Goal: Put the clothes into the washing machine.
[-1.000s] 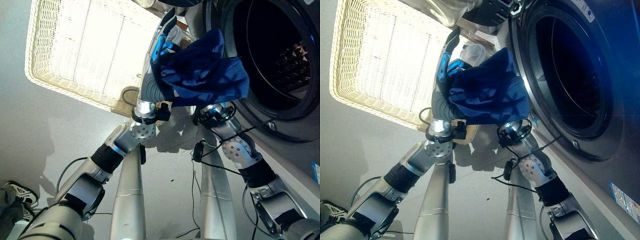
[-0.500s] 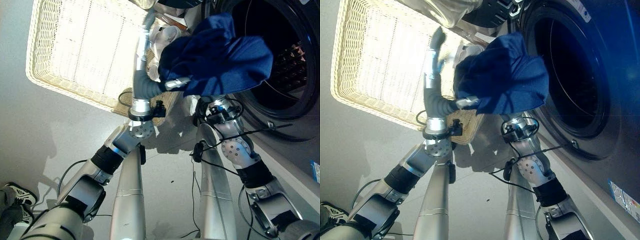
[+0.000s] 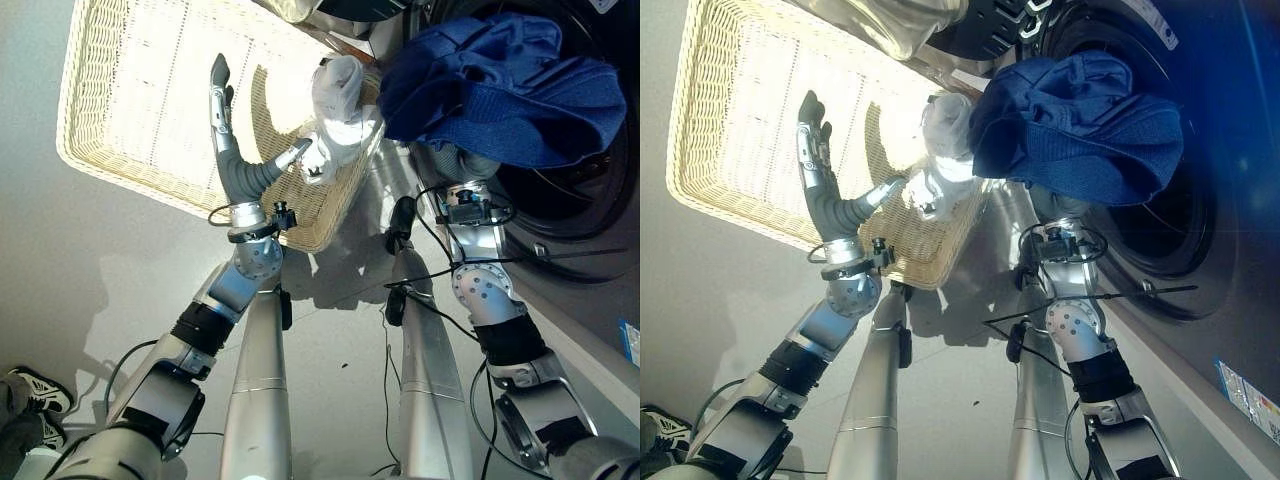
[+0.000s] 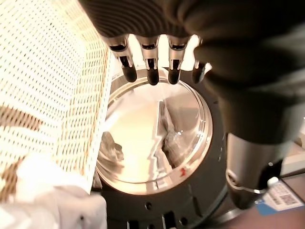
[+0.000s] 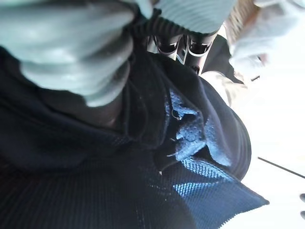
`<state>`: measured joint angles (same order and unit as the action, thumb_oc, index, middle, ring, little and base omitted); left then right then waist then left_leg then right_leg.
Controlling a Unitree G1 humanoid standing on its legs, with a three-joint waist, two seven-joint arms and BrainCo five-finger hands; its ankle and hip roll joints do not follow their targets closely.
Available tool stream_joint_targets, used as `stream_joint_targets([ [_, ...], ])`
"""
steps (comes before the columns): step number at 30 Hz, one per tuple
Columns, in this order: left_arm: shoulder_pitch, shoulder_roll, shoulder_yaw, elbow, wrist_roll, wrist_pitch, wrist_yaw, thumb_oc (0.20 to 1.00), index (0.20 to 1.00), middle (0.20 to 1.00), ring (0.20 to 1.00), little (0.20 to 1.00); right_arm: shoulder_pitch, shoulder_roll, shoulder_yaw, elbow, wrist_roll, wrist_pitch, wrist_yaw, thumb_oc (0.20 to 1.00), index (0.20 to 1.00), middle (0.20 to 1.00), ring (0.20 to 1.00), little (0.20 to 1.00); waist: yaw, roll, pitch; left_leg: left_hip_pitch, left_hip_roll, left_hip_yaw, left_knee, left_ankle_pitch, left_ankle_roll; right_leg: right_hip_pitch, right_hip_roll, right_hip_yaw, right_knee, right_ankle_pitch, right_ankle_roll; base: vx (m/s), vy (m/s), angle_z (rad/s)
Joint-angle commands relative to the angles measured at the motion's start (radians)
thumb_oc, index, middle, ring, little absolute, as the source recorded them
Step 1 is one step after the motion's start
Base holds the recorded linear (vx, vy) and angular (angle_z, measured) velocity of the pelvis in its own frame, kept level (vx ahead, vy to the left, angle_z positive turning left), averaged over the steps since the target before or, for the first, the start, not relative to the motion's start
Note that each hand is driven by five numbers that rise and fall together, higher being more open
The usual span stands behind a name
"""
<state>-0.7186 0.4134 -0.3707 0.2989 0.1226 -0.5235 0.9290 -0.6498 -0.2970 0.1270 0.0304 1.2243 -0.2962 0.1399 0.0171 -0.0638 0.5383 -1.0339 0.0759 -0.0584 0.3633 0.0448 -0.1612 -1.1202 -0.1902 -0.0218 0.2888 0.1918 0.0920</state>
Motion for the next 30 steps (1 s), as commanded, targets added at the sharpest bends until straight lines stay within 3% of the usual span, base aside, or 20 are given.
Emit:
stream_joint_targets([
  [1,-0.021,0.004,0.035,-0.009,-0.006,-0.027,0.065,1.000,1.000,1.000,1.000,1.000,-0.001,-0.038,-0.017,-0.040,0.064,0.026,0.002,0.200,0.200,0.200,0.200,0.200,-0.018,0.044,-0.018,0.011,-0.018,-0.056,-0.095,0.090,0.053,0.026,-0.007,-0.044,0.038,0.010,0.097,0.00,0.000,0.00],
  [9,-0.062,-0.007,0.031,0.178,-0.112,-0.088,0.092,1.000,1.000,1.000,1.000,1.000,-0.062,-0.118,0.000,0.321,0.152,0.105,-0.062,0.200,0.200,0.200,0.200,0.200,-0.014,0.057,-0.018,0.018,-0.013,-0.047,-0.097,0.093,0.043,0.028,-0.003,-0.043,0.043,0.008,0.091,0.00,0.011,-0.01],
  [14,-0.117,0.019,0.009,0.285,-0.171,-0.086,0.074,1.000,1.000,1.000,1.000,1.000,-0.178,-0.232,0.013,0.603,0.150,0.085,-0.178,0.200,0.200,0.200,0.200,0.200,-0.007,0.063,-0.018,0.013,-0.003,-0.045,-0.088,0.090,0.035,0.026,-0.001,-0.043,0.048,0.005,0.087,0.00,-0.003,-0.03],
  [16,-0.142,0.078,-0.015,0.358,-0.239,-0.084,0.041,1.000,1.000,1.000,1.000,1.000,-0.332,-0.380,-0.039,0.840,0.241,-0.056,-0.312,0.200,0.200,0.200,0.200,0.200,-0.001,0.056,-0.018,0.011,0.011,-0.047,-0.077,0.074,0.032,0.037,0.006,-0.053,0.044,0.005,0.091,0.00,-0.098,-0.07],
  [17,-0.144,0.079,-0.015,0.359,-0.238,-0.083,0.042,1.000,1.000,1.000,1.000,1.000,-0.338,-0.383,-0.039,0.845,0.243,-0.066,-0.318,0.200,0.200,0.200,0.200,0.200,0.000,0.057,-0.018,0.009,0.012,-0.048,-0.076,0.073,0.032,0.037,0.007,-0.054,0.043,0.006,0.091,0.00,-0.120,-0.06],
  [19,-0.139,0.097,-0.022,0.359,-0.239,-0.074,0.043,1.000,1.000,1.000,1.000,1.000,-0.364,-0.417,-0.043,0.844,0.263,-0.152,-0.379,0.200,0.200,0.200,0.200,0.200,0.001,0.052,-0.018,0.007,0.014,-0.052,-0.077,0.070,0.033,0.039,0.009,-0.059,0.037,0.008,0.092,0.00,-0.073,0.00],
  [20,-0.130,0.109,-0.026,0.354,-0.239,-0.068,0.047,1.000,1.000,1.000,1.000,1.000,-0.382,-0.436,-0.049,0.829,0.263,-0.210,-0.412,0.200,0.200,0.200,0.200,0.200,0.001,0.048,-0.018,0.005,0.015,-0.055,-0.079,0.069,0.033,0.040,0.013,-0.062,0.032,0.011,0.092,0.00,-0.074,0.05],
  [21,-0.107,0.137,-0.028,0.346,-0.245,-0.053,0.048,1.000,1.000,1.000,1.000,1.000,-0.405,-0.482,-0.068,0.789,0.158,-0.304,-0.522,0.200,0.200,0.200,0.200,0.200,-0.003,0.038,-0.018,0.004,0.017,-0.061,-0.084,0.064,0.033,0.042,0.020,-0.065,0.023,0.012,0.093,0.00,-0.072,0.04],
  [25,-0.084,0.185,-0.034,0.350,-0.265,-0.006,0.047,1.000,1.000,1.000,1.000,1.000,-0.442,-0.575,-0.073,0.727,-0.124,-0.346,-0.802,0.200,0.200,0.200,0.200,0.200,-0.013,0.015,-0.018,0.009,0.019,-0.069,-0.082,0.055,0.038,0.050,0.033,-0.065,0.014,0.014,0.094,0.00,-0.018,-0.03],
  [27,-0.075,0.216,-0.021,0.383,-0.307,0.007,0.018,1.000,1.000,1.000,1.000,1.000,-0.457,-0.656,-0.066,0.750,-0.174,-0.353,-0.864,0.200,0.200,0.200,0.200,0.200,-0.018,-0.001,-0.018,0.020,0.018,-0.074,-0.073,0.049,0.041,0.063,0.040,-0.065,0.018,0.008,0.091,-0.01,0.007,0.08],
  [30,-0.091,0.224,-0.014,0.415,-0.330,0.013,-0.008,1.000,1.000,1.000,1.000,1.000,-0.456,-0.678,-0.062,0.766,-0.180,-0.339,-0.851,0.200,0.200,0.200,0.200,0.200,-0.022,-0.006,-0.018,0.023,0.015,-0.079,-0.067,0.046,0.046,0.067,0.040,-0.062,0.022,0.002,0.087,0.01,0.012,-0.06],
])
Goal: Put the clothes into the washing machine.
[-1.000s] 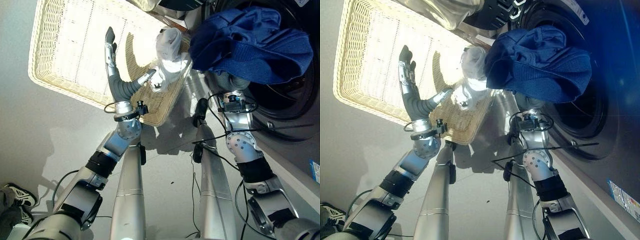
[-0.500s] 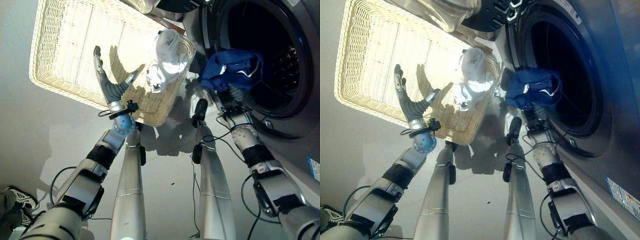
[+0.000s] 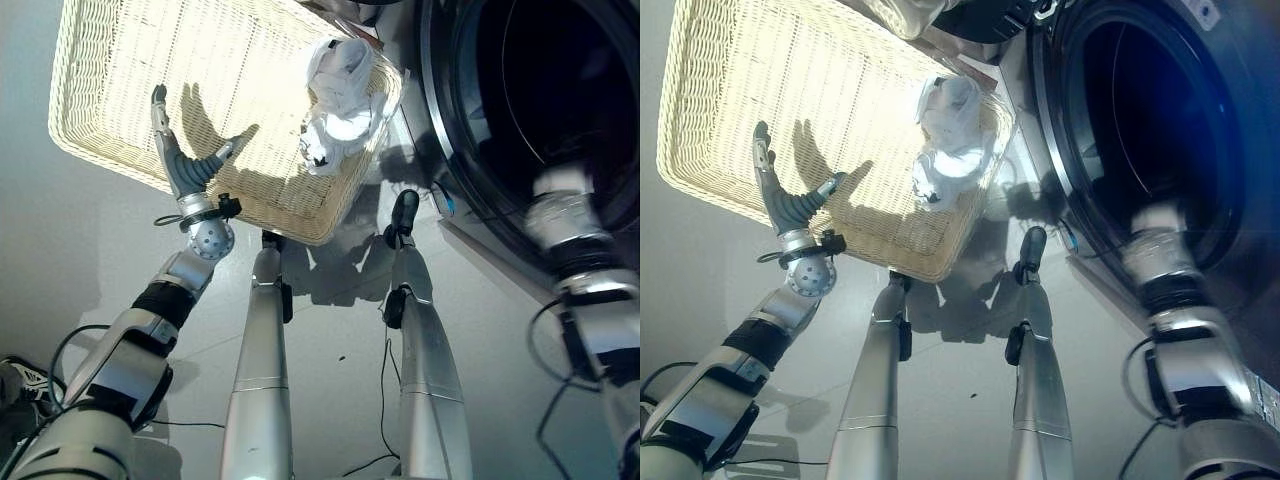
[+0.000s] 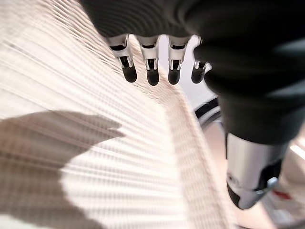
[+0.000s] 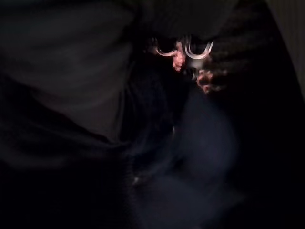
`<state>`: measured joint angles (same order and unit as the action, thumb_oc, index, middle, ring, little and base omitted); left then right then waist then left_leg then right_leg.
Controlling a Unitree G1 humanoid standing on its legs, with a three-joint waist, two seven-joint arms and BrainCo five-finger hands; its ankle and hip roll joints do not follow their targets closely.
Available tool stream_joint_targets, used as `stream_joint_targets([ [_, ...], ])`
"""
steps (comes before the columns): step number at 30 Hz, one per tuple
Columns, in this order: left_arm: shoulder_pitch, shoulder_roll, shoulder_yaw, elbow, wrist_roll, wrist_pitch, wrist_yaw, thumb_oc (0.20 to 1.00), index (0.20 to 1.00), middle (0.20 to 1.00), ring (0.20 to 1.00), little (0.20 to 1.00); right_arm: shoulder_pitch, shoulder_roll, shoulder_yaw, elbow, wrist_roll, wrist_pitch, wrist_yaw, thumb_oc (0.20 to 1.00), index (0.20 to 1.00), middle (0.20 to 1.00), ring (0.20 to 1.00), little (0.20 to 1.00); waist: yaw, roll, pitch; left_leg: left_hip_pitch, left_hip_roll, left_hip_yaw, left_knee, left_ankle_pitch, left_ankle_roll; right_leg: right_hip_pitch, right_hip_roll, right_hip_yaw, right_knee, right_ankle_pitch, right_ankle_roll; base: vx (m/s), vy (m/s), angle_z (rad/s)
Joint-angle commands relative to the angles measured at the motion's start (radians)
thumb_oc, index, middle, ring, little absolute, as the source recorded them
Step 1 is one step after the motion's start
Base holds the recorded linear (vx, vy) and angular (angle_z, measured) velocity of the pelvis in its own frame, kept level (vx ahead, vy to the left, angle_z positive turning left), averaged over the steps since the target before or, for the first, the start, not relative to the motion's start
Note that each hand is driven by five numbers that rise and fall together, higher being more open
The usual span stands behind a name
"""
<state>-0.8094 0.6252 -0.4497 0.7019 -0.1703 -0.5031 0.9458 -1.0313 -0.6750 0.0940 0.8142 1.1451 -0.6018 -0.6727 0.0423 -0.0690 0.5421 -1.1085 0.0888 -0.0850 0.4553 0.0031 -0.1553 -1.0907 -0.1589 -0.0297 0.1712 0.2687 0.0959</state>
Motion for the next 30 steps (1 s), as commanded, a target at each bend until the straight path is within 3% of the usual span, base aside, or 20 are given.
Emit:
stream_joint_targets([
  [1,-0.009,0.012,0.067,0.023,-0.043,-0.006,-0.035,1.000,1.000,1.000,1.000,1.000,-0.076,-0.300,-0.021,-0.010,-0.090,-0.019,-0.021,0.200,0.200,0.200,0.200,0.200,-0.047,-0.002,-0.022,0.098,0.000,-0.055,-0.158,0.086,0.041,0.037,0.008,-0.054,0.140,-0.077,0.081,0.02,0.026,-0.07],
  [2,-0.021,0.008,0.065,0.039,-0.044,-0.005,-0.044,1.000,1.000,1.000,1.000,1.000,-0.077,-0.292,-0.008,0.011,-0.090,0.032,0.013,0.200,0.200,0.200,0.200,0.200,-0.046,0.000,-0.022,0.099,-0.004,-0.057,-0.159,0.085,0.043,0.036,0.006,-0.053,0.141,-0.079,0.080,0.02,0.021,-0.05],
  [3,-0.027,0.010,0.064,0.042,-0.047,-0.005,-0.049,1.000,1.000,1.000,1.000,1.000,-0.078,-0.291,-0.003,0.019,-0.087,0.037,0.019,0.238,0.238,0.238,0.238,0.238,-0.045,0.001,-0.022,0.100,-0.006,-0.058,-0.161,0.085,0.044,0.036,0.005,-0.053,0.141,-0.079,0.080,0.00,0.000,0.00],
  [4,-0.035,0.012,0.062,0.048,-0.053,-0.005,-0.058,1.000,1.000,1.000,1.000,1.000,-0.082,-0.289,0.007,0.032,-0.086,0.059,0.038,0.652,0.652,0.652,0.652,0.652,-0.044,0.002,-0.022,0.101,-0.008,-0.059,-0.162,0.085,0.045,0.036,0.004,-0.053,0.140,-0.079,0.080,0.00,0.000,0.00],
  [6,-0.056,0.003,0.051,0.062,-0.051,-0.007,-0.063,1.000,1.000,1.000,1.000,1.000,-0.097,-0.269,0.041,0.070,-0.100,0.098,0.043,1.000,1.000,1.000,1.000,1.000,-0.036,0.009,-0.022,0.100,-0.016,-0.062,-0.170,0.085,0.047,0.032,0.001,-0.057,0.133,-0.078,0.078,0.00,0.000,0.00],
  [8,-0.070,-0.003,0.041,0.076,-0.047,-0.011,-0.069,1.000,1.000,1.000,1.000,1.000,-0.105,-0.259,0.059,0.124,-0.095,0.137,0.064,1.000,1.000,1.000,1.000,1.000,-0.031,0.014,-0.022,0.100,-0.020,-0.062,-0.173,0.085,0.048,0.032,-0.002,-0.058,0.131,-0.078,0.077,0.01,-0.014,0.02],
  [11,-0.085,-0.012,0.029,0.086,-0.051,-0.014,-0.067,1.000,1.000,1.000,1.000,1.000,-0.123,-0.231,0.088,0.161,-0.149,0.162,0.012,1.000,1.000,1.000,1.000,1.000,-0.024,0.023,-0.022,0.094,-0.025,-0.064,-0.173,0.081,0.050,0.029,-0.005,-0.062,0.128,-0.081,0.076,0.01,-0.021,0.06],
  [12,-0.091,-0.016,0.025,0.088,-0.048,-0.012,-0.070,1.000,1.000,1.000,1.000,1.000,-0.132,-0.224,0.108,0.187,-0.239,0.246,-0.035,1.000,1.000,1.000,1.000,1.000,-0.021,0.025,-0.022,0.094,-0.025,-0.063,-0.175,0.081,0.050,0.030,-0.008,-0.064,0.127,-0.079,0.078,0.00,-0.022,0.06],
  [13,-0.093,-0.016,0.024,0.089,-0.048,-0.012,-0.070,1.000,1.000,1.000,1.000,1.000,-0.135,-0.224,0.114,0.189,-0.251,0.254,-0.050,1.000,1.000,1.000,1.000,1.000,-0.021,0.025,-0.022,0.094,-0.025,-0.063,-0.175,0.081,0.051,0.030,-0.008,-0.065,0.126,-0.079,0.078,0.00,-0.029,0.08],
  [18,-0.119,-0.003,-0.005,0.067,-0.051,0.011,-0.068,1.000,1.000,1.000,1.000,1.000,-0.239,-0.254,0.322,0.252,-0.598,0.643,-0.129,1.000,1.000,1.000,1.000,1.000,-0.008,0.026,-0.022,0.083,-0.029,-0.067,-0.180,0.086,0.058,0.024,-0.010,-0.077,0.118,-0.068,0.078,-0.01,-0.032,0.02],
  [22,-0.143,0.008,-0.025,0.070,-0.040,0.013,-0.073,1.000,1.000,1.000,1.000,1.000,-0.309,-0.254,0.420,0.256,-0.723,0.735,-0.160,1.000,1.000,1.000,1.000,1.000,-0.004,0.028,-0.022,0.076,-0.033,-0.069,-0.179,0.085,0.062,0.018,-0.009,-0.083,0.120,-0.069,0.078,0.00,-0.009,0.00],
  [30,-0.172,-0.013,-0.050,0.082,0.023,0.022,-0.054,1.000,1.000,1.000,1.000,1.000,-0.304,-0.192,0.471,0.113,-0.941,0.725,-0.296,1.000,1.000,1.000,1.000,1.000,-0.006,0.045,-0.022,0.060,-0.039,-0.062,-0.182,0.080,0.065,-0.006,-0.013,-0.078,0.128,-0.082,0.078,0.00,0.009,0.00],
])
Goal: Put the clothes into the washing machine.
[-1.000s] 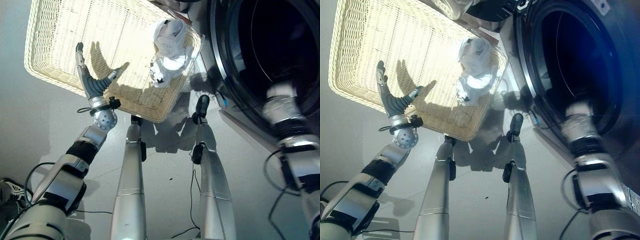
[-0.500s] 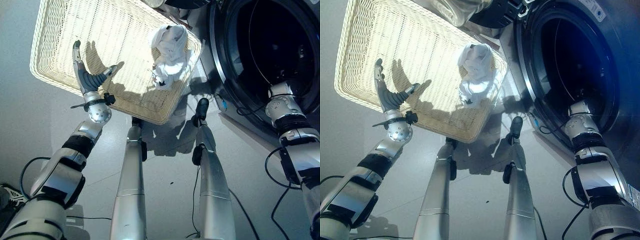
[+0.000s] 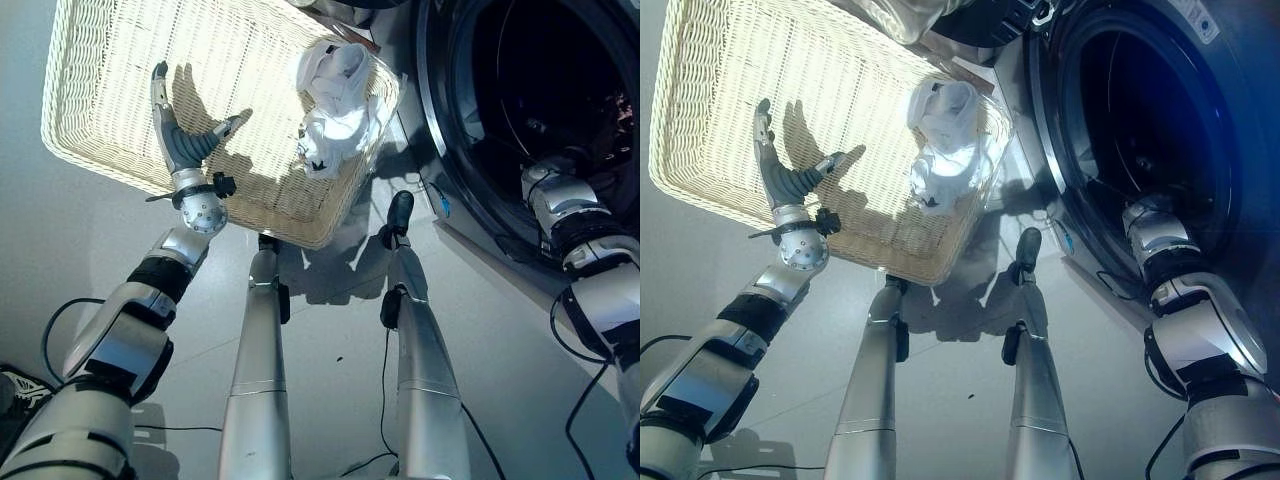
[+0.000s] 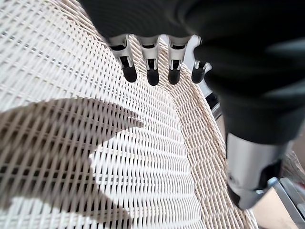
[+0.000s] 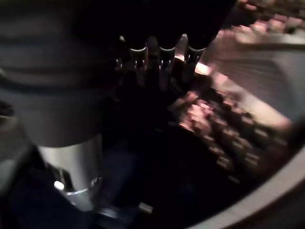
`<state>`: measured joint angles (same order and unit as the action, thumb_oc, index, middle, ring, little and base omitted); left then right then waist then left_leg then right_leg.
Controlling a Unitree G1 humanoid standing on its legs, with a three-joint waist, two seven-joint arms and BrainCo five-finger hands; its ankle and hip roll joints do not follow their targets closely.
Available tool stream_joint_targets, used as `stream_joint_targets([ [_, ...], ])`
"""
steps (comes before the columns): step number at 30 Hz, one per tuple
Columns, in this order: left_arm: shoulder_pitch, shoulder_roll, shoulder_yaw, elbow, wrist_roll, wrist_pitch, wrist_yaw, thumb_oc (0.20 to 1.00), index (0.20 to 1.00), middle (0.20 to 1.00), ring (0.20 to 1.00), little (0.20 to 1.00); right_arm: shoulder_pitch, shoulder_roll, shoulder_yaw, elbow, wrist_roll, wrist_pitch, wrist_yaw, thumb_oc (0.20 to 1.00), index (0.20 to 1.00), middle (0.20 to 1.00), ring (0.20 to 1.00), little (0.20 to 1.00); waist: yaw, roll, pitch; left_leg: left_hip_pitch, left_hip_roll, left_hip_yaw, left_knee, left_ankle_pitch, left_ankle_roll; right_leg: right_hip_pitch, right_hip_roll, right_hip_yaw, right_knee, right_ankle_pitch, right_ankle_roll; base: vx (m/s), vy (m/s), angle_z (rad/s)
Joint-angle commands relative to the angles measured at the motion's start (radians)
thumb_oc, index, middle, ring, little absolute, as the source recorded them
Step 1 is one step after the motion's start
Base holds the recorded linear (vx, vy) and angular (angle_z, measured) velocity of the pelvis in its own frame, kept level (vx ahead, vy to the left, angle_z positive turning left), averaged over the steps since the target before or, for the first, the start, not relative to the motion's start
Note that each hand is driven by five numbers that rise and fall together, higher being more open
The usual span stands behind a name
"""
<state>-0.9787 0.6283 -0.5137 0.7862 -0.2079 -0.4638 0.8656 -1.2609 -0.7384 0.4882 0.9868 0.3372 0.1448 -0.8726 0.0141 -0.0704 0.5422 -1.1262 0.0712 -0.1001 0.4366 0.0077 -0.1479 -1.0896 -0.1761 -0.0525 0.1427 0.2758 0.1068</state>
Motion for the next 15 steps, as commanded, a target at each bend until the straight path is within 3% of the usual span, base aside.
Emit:
stream_joint_targets([
  [1,-0.004,-0.024,0.015,0.000,0.061,-0.017,0.029,1.000,1.000,1.000,1.000,1.000,-0.057,-0.118,0.075,-0.087,-0.190,-0.026,-0.114,1.000,1.000,1.000,1.000,1.000,0.020,0.049,-0.022,0.075,-0.022,-0.044,-0.161,0.075,0.056,-0.011,0.003,-0.052,0.161,-0.093,0.068,0.00,0.040,0.01],
  [9,0.010,-0.070,0.044,0.009,0.070,-0.019,0.073,1.000,1.000,1.000,1.000,1.000,0.058,-0.053,0.033,-0.277,-0.394,-0.104,-0.223,1.000,1.000,1.000,1.000,1.000,0.004,0.065,-0.022,0.063,-0.028,-0.030,-0.163,0.068,0.054,-0.036,0.003,-0.035,0.168,-0.104,0.069,0.00,0.004,0.00],
  [15,0.030,-0.110,0.092,0.024,0.046,-0.043,0.091,1.000,1.000,1.000,1.000,1.000,0.159,0.009,-0.021,-0.394,-0.515,-0.167,-0.211,1.000,1.000,1.000,1.000,1.000,-0.011,0.070,-0.022,0.057,-0.027,-0.020,-0.169,0.071,0.052,-0.048,0.007,-0.023,0.169,-0.110,0.066,0.00,0.000,0.00],
])
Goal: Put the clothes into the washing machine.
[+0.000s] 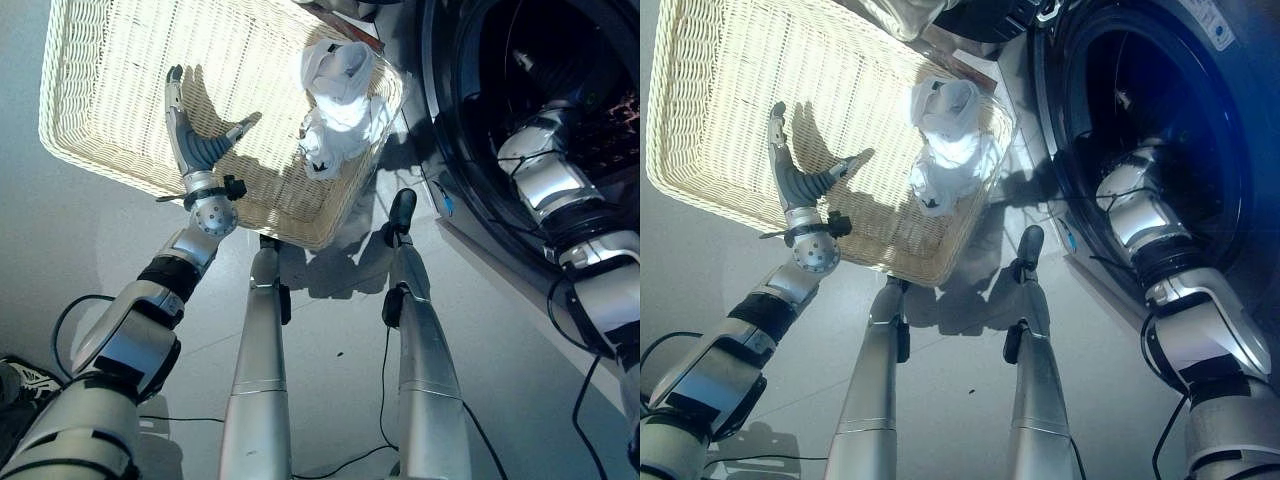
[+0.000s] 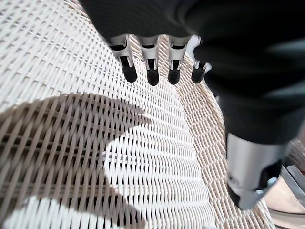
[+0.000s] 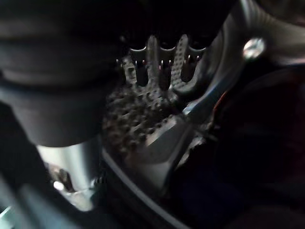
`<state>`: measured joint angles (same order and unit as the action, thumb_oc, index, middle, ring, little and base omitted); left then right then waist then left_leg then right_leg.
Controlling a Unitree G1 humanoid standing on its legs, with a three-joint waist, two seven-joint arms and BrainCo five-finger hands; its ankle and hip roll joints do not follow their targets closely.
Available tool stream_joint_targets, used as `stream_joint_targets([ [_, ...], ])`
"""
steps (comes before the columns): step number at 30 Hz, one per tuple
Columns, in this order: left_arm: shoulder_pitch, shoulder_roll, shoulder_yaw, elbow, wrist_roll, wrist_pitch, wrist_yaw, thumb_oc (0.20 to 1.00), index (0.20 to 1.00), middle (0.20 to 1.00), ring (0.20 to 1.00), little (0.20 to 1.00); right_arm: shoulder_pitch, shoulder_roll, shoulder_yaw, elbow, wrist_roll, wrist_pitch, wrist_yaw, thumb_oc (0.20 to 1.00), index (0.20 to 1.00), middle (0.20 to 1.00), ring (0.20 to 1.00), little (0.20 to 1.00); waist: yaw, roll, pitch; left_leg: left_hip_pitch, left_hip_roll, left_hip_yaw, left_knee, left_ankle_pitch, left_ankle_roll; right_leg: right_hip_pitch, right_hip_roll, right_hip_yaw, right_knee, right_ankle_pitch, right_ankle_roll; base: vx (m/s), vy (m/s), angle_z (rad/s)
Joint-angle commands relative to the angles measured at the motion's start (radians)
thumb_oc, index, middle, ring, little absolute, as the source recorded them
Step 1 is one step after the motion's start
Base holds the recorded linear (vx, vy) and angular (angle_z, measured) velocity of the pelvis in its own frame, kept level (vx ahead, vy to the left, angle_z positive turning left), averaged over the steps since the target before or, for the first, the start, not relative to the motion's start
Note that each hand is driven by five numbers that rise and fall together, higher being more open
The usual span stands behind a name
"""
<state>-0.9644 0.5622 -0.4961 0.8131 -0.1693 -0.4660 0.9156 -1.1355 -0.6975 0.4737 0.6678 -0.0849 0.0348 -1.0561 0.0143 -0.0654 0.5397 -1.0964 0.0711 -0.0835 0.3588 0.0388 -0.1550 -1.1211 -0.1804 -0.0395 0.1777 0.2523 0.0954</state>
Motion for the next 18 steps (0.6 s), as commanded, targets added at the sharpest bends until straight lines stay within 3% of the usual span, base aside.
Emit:
stream_joint_targets([
  [1,0.017,-0.048,0.078,-0.002,0.007,-0.043,0.043,1.000,1.000,1.000,1.000,1.000,0.045,-0.026,-0.010,-0.085,-0.103,-0.064,-0.023,1.000,1.000,1.000,1.000,1.000,-0.012,0.065,-0.020,0.027,-0.027,-0.035,-0.092,0.041,0.059,-0.018,0.012,-0.034,0.135,-0.087,0.077,0.00,0.000,0.00],
  [6,0.027,-0.076,0.099,-0.004,0.019,-0.044,0.063,1.000,1.000,1.000,1.000,1.000,0.118,0.016,-0.024,-0.168,-0.184,-0.114,0.022,1.000,1.000,1.000,1.000,1.000,-0.023,0.067,-0.020,0.026,-0.026,-0.029,-0.096,0.046,0.057,-0.025,0.016,-0.024,0.138,-0.088,0.073,0.00,0.000,0.00],
  [18,0.060,-0.130,0.147,-0.048,0.080,-0.026,0.113,1.000,1.000,1.000,1.000,1.000,0.204,0.105,0.017,-0.366,-0.397,-0.259,0.237,1.000,1.000,1.000,1.000,1.000,-0.030,0.070,-0.020,0.038,-0.023,-0.019,-0.113,0.071,0.050,-0.019,0.018,-0.014,0.138,-0.089,0.068,0.00,0.006,0.00],
])
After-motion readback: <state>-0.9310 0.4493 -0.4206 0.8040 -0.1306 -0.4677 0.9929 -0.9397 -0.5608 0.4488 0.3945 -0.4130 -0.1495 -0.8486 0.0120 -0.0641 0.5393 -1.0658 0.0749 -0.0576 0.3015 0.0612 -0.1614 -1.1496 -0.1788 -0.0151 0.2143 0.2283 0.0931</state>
